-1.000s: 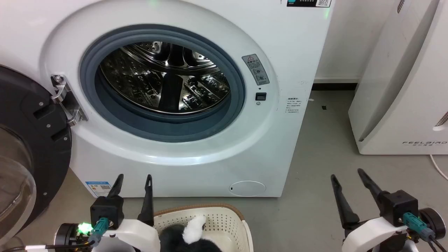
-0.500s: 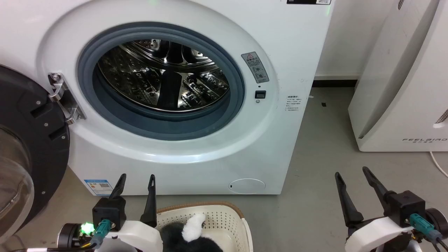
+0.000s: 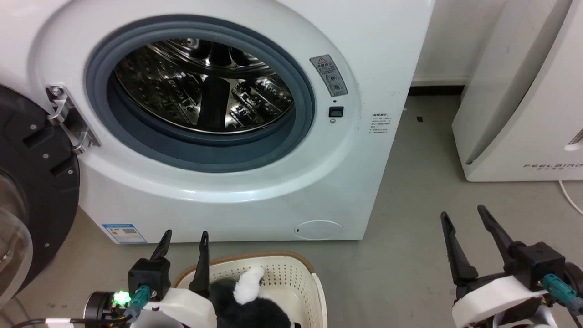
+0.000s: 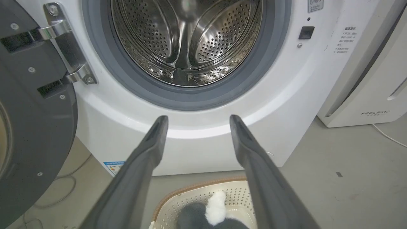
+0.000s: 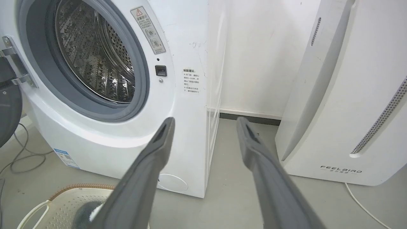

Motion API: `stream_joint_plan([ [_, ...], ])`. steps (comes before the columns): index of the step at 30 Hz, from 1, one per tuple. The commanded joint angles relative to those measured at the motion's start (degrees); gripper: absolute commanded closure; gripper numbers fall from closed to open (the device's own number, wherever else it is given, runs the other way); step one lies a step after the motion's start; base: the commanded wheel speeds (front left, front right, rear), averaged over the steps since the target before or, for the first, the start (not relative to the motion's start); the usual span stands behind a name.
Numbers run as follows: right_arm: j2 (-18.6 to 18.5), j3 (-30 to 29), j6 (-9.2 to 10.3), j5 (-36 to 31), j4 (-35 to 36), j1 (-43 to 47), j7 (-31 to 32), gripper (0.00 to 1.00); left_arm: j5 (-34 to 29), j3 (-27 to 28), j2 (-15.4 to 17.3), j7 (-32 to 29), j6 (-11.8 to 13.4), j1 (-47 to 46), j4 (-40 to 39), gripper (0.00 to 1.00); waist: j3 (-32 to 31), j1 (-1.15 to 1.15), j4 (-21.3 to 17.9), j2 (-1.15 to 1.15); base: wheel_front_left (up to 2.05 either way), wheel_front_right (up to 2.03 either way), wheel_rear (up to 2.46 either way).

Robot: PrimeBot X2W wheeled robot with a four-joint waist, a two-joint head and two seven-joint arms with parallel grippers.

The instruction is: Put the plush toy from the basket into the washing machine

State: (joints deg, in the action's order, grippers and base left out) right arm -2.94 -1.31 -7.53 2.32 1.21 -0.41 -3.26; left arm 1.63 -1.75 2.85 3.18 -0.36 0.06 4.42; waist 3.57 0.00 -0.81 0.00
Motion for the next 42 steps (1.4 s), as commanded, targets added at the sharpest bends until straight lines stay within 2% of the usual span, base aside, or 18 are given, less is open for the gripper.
stream_joint_plan([
  [1,0.0,-0.1,0.01,0.8,0.6,-0.8,-0.6,0.0,0.2,-0.2,0.0,0.6,-0.3,-1.1,0.7,0.0,0.5,0.0,-0.1,0.0,0.0,0.0,0.0],
  [18,0.0,-0.2,0.02,1.9,2.5,-2.8,-2.6,0.0,0.6,-1.4,0.8,2.6,-1.4,-6.7,10.7,0.0,6.7,0.0,-1.8,0.0,0.0,0.0,0.0],
  [42,0.0,-0.5,0.02,4.9,5.7,-6.9,-5.5,0.0,1.2,-5.4,4.6,2.7,-3.7,-21.5,35.5,0.0,19.9,0.0,-6.1,0.0,0.0,0.0,0.0],
])
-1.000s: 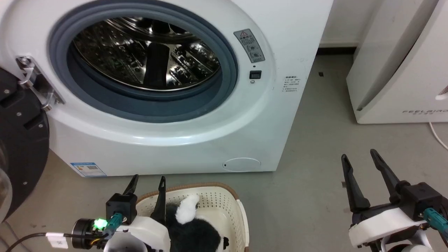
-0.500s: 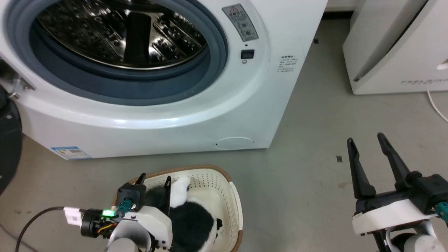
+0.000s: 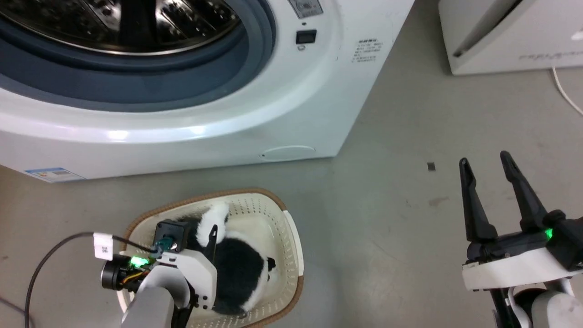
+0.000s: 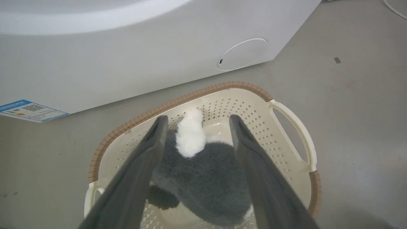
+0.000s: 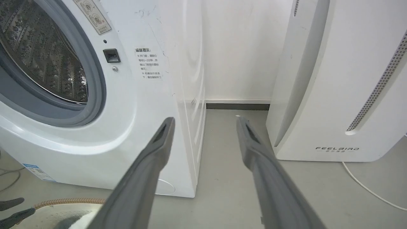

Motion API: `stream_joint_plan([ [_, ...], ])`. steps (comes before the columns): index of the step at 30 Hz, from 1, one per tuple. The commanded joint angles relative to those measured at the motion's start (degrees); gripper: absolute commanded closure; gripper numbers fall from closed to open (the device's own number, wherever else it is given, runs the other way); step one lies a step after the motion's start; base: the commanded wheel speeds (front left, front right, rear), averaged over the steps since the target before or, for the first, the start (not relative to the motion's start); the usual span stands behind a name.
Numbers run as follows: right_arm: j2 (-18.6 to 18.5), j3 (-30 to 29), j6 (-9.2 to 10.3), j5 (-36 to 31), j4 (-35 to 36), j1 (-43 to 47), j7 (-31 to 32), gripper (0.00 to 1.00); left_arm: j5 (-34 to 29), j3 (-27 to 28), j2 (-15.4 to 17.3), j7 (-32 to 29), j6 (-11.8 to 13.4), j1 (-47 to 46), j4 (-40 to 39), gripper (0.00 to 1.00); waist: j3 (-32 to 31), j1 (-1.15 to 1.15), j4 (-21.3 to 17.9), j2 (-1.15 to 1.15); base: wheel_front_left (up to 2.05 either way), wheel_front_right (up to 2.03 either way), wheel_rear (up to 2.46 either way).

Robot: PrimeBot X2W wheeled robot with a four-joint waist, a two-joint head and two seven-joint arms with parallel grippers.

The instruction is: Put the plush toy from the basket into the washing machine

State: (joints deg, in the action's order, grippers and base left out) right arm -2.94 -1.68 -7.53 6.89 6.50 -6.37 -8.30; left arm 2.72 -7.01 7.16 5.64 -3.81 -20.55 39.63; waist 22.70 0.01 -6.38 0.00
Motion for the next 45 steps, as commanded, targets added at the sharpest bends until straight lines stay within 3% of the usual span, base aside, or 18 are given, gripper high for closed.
stream_joint_plan([
  [1,0.0,-0.2,0.03,0.6,0.6,-1.1,-0.5,0.0,0.2,-0.3,0.5,0.1,-0.3,-1.6,1.2,0.0,1.4,-0.01,-0.8,0.0,0.0,0.0,0.0],
  [23,0.0,-0.4,0.03,5.9,3.6,-5.2,-3.2,0.0,0.7,-6.1,6.5,-6.1,-1.9,-15.8,16.5,0.0,15.4,-0.01,-5.1,0.0,0.0,0.0,0.0],
  [35,0.1,0.1,0.04,8.7,5.0,-7.2,-4.6,0.0,1.8,-7.8,10.5,-7.7,-0.1,-22.8,23.8,0.0,22.2,-0.01,-8.1,0.0,0.0,0.0,0.0],
  [45,0.1,0.0,0.04,10.4,5.8,-8.7,-5.8,0.0,2.7,-10.1,12.4,-8.1,-0.7,-27.9,29.7,0.0,27.5,-0.01,-9.7,0.0,0.0,0.0,0.0],
])
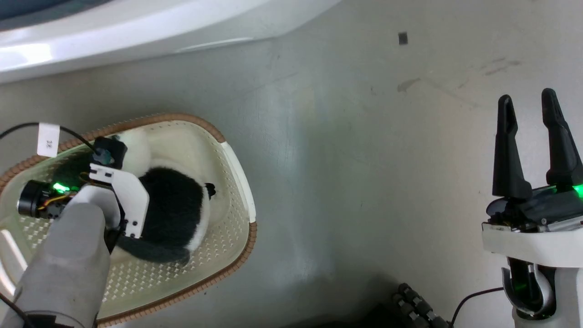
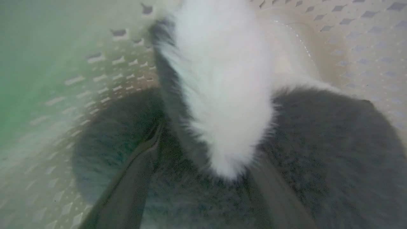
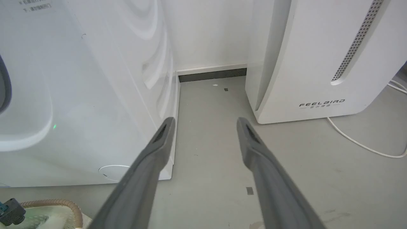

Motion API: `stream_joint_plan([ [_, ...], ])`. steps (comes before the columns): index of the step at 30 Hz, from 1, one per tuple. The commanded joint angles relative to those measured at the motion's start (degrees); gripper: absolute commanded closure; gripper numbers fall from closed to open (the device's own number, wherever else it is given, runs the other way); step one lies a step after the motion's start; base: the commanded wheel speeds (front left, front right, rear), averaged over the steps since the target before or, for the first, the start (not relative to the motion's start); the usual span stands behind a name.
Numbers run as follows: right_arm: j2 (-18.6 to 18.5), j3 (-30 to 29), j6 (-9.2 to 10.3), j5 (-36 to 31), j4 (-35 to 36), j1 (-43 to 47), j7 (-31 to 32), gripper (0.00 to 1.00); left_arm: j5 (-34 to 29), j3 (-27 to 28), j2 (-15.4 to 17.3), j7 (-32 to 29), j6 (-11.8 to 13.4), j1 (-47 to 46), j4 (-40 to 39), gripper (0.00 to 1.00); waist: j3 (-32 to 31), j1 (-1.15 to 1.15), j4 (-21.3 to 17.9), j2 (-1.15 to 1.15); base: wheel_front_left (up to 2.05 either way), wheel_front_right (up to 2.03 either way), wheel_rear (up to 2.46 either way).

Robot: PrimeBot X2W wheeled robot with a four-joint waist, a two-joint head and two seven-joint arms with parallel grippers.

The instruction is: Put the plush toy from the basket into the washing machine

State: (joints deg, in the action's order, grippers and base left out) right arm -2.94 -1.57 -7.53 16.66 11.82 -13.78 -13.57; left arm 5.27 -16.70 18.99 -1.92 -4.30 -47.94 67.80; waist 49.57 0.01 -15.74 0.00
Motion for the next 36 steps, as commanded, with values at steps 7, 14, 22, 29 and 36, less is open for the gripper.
stream_joint_plan([
  [7,0.1,-0.2,0.04,1.3,0.7,-2.9,-1.4,0.0,2.4,-1.5,0.7,-1.9,-2.2,-2.6,5.7,1.0,3.0,-0.01,-0.7,0.0,0.0,0.0,0.0],
  [14,0.1,-0.5,0.04,1.0,-0.1,-2.9,-1.4,0.0,3.5,-2.0,-0.3,1.7,-2.5,-1.3,6.1,1.0,-0.2,-0.01,0.2,0.0,0.0,0.0,0.0],
  [22,0.1,-0.3,0.04,-0.2,-2.1,-1.9,-1.4,0.0,4.8,-2.9,-3.7,8.0,-2.9,1.9,6.1,1.0,-8.9,-0.01,1.9,0.0,0.0,0.0,0.0],
  [29,0.1,-0.3,0.04,-1.5,-4.1,0.5,-1.4,0.0,6.1,-3.9,-6.8,13.2,-3.1,6.5,6.0,1.0,-18.3,-0.01,4.4,0.0,0.0,0.0,0.0],
  [36,0.1,-0.3,0.04,-3.2,-5.5,3.3,-1.4,0.0,8.0,-4.8,-9.2,16.6,-3.2,11.0,2.3,1.0,-26.4,-0.01,7.9,0.0,0.0,0.0,0.0],
])
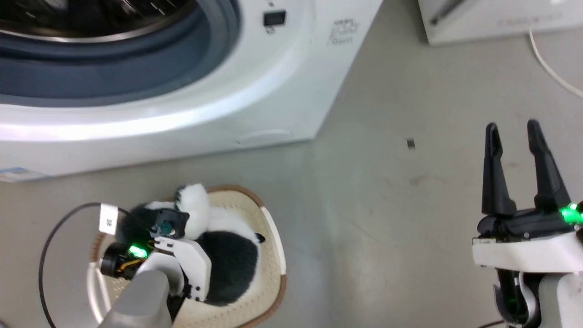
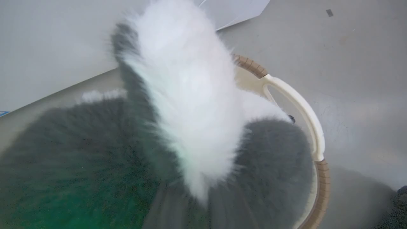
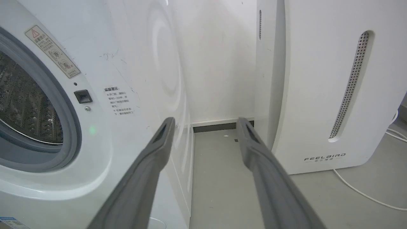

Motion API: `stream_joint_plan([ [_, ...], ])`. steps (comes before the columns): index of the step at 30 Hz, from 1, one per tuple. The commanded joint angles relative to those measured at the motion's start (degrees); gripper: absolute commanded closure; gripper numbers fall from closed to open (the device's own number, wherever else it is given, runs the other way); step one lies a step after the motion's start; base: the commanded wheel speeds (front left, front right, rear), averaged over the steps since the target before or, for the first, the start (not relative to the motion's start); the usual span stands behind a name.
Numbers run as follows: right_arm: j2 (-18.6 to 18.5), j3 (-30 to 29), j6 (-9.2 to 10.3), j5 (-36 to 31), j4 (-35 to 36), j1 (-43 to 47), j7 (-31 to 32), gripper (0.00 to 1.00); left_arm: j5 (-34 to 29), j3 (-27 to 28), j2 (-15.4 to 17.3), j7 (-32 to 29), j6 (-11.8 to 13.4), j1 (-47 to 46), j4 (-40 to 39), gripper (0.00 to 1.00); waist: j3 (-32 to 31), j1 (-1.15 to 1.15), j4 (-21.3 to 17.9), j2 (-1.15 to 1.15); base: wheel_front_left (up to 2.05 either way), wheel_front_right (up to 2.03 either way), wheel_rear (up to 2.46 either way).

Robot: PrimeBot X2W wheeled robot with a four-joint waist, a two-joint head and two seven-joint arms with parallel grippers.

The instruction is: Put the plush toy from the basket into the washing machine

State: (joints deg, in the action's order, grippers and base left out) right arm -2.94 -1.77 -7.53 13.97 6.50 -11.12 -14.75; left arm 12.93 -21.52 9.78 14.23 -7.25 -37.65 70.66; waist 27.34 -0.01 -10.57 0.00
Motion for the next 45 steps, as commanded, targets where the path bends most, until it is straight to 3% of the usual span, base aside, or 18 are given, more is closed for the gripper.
stream_joint_plan([
  [1,0.1,0.0,0.04,-0.7,-0.3,1.1,-0.2,0.0,0.9,0.1,-0.1,0.6,-0.2,1.5,-1.5,1.0,-5.2,0.01,3.2,0.0,0.0,0.0,0.0],
  [12,0.1,-0.1,0.04,-1.9,-1.7,5.4,-0.2,0.0,2.6,4.0,0.3,0.8,0.8,15.3,-23.4,1.0,-14.2,0.01,7.2,0.0,0.0,0.0,0.0],
  [27,0.1,0.0,0.04,-1.6,-1.3,7.6,-0.2,0.0,0.3,12.4,-1.2,0.8,1.9,25.7,-50.6,1.0,-16.9,0.01,8.6,0.0,0.0,0.0,0.0],
  [36,0.1,0.8,0.04,-1.3,-0.3,6.1,-0.2,0.0,-1.7,17.4,0.1,0.8,1.3,21.1,-63.9,1.0,-12.2,0.01,6.2,0.0,0.0,0.0,0.0],
  [45,0.1,1.0,0.04,-0.3,2.4,2.3,-0.2,0.0,-0.1,20.2,5.6,0.1,0.4,6.5,-63.0,1.0,-2.5,0.01,2.0,0.0,0.0,0.0,0.0],
])
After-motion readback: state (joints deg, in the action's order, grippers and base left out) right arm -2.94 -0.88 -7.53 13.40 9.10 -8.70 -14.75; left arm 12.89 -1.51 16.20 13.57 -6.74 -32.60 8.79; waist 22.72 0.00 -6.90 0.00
